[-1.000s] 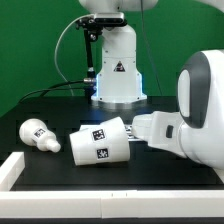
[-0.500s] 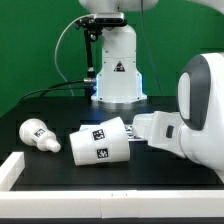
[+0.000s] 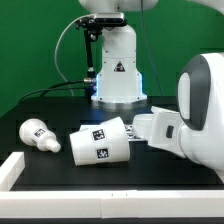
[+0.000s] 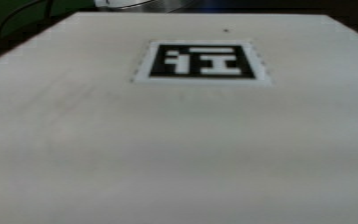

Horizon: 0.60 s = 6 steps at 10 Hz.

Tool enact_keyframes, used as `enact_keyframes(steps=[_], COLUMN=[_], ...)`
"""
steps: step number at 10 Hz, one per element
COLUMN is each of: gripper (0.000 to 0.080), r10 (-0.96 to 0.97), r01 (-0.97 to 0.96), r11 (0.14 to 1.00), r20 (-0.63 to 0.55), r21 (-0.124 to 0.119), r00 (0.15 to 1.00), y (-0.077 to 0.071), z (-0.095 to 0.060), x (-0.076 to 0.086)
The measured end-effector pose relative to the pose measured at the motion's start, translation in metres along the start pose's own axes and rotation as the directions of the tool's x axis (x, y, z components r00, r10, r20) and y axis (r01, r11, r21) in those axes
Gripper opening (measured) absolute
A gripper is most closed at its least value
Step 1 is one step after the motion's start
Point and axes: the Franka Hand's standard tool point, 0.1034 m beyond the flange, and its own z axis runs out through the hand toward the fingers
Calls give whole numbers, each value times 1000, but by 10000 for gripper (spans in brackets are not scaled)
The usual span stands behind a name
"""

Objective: Assemble lamp

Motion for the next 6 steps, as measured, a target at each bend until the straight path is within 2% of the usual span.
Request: enact_keyframes(steps=[3,6], gripper=[299,301], r10=[-2,-13], r01=[2,15], r11=[1000,999], r20=[1,-68], r21=[0,31], r00=[1000,998], y=[1,13], z=[-3,-46], x=[-2,-27])
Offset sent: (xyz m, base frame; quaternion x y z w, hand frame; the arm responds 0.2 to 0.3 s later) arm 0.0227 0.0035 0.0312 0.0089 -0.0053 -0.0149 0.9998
